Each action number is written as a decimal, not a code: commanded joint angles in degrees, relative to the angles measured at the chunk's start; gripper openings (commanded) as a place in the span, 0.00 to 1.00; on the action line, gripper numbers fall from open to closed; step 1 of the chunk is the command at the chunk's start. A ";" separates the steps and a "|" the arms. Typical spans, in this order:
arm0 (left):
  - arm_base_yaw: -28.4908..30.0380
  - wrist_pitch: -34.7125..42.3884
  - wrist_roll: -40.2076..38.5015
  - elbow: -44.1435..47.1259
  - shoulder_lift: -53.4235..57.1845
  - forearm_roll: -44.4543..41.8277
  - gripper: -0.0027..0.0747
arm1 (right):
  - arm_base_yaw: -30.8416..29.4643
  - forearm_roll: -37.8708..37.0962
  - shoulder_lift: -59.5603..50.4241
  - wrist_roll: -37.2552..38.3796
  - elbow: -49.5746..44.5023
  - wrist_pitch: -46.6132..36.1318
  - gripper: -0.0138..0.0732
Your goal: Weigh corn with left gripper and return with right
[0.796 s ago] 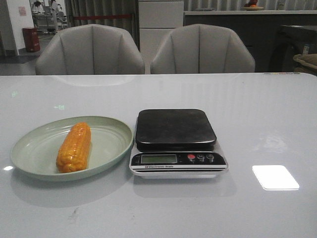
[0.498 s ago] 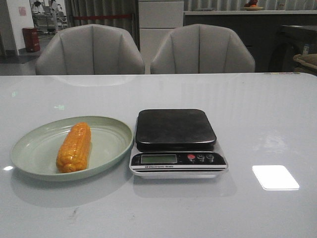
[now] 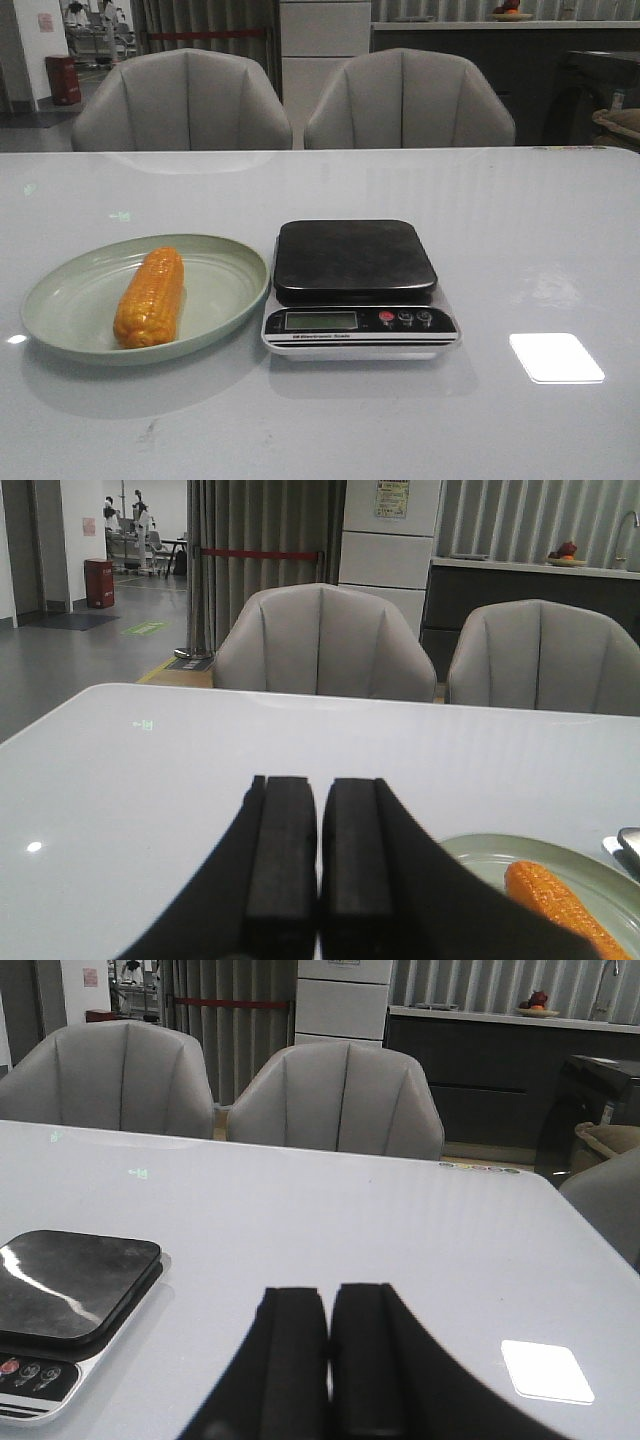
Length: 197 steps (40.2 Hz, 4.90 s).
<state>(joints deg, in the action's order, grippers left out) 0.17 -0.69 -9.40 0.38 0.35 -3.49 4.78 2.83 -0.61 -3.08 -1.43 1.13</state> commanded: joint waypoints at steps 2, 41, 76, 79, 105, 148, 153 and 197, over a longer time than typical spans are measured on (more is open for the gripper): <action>0.02 8.12 0.05 -0.01 1.14 0.34 0.19 | -0.49 -0.84 -1.05 -0.45 -0.31 -4.84 0.36; -0.59 -13.85 0.05 -25.59 -19.22 1.52 0.19 | -0.49 -0.84 -1.05 -0.45 -0.31 -4.84 0.36; -18.88 -21.90 -0.46 -39.29 -47.51 6.25 0.75 | -0.49 -0.84 -1.10 -0.45 -0.31 -4.84 0.36; -20.07 -22.84 -0.46 -41.81 -52.10 6.61 0.75 | -0.49 -0.84 -1.10 -0.45 -0.31 -4.84 0.36; -28.02 -31.18 -7.87 -59.61 -86.81 5.82 0.75 | -0.49 -0.84 -1.10 -0.45 -0.31 -4.84 0.36; -29.22 -40.81 -10.35 -78.85 -103.14 8.93 0.18 | -0.49 -0.84 -1.14 -0.45 -0.31 -4.84 0.36; -31.78 -40.00 -10.35 -84.61 -103.27 10.48 0.18 | -0.49 -0.84 -1.14 -0.45 -0.31 -4.84 0.36; -38.94 -37.70 -10.35 -96.49 -113.85 15.38 0.75 | -0.49 -0.84 -1.14 -0.45 -0.31 -4.84 0.36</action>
<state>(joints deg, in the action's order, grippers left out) -38.57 -41.08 -19.37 -93.41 -117.38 12.11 4.64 2.61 -0.61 -3.08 -1.51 1.13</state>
